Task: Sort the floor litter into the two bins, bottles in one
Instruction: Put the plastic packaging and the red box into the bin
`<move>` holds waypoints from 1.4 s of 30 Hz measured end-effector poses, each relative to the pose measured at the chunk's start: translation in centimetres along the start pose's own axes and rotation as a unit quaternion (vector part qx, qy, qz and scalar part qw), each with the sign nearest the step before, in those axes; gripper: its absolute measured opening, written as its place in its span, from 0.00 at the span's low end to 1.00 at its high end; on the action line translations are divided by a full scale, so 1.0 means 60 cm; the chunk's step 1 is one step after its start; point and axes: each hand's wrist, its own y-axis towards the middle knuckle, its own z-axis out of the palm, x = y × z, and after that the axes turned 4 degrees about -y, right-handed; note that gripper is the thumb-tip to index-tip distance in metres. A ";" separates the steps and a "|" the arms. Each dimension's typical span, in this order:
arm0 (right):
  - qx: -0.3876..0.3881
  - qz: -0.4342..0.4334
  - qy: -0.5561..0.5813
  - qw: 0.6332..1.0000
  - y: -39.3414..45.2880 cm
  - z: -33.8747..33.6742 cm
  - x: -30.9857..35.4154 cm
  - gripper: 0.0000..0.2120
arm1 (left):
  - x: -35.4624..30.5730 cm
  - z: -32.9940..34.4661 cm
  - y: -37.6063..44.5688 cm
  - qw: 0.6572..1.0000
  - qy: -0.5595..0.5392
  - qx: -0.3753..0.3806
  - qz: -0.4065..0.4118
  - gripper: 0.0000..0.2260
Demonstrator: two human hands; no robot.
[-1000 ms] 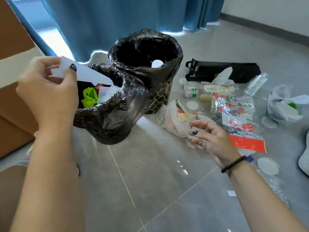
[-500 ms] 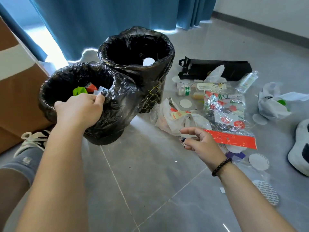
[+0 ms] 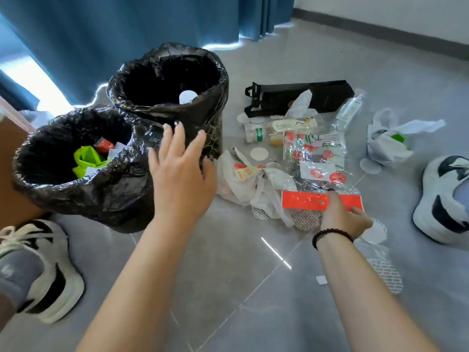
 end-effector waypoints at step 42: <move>0.585 -0.214 -0.327 0.710 -0.223 -0.129 0.356 0.05 | -0.082 -0.259 0.072 0.804 -0.460 0.339 -0.165 0.11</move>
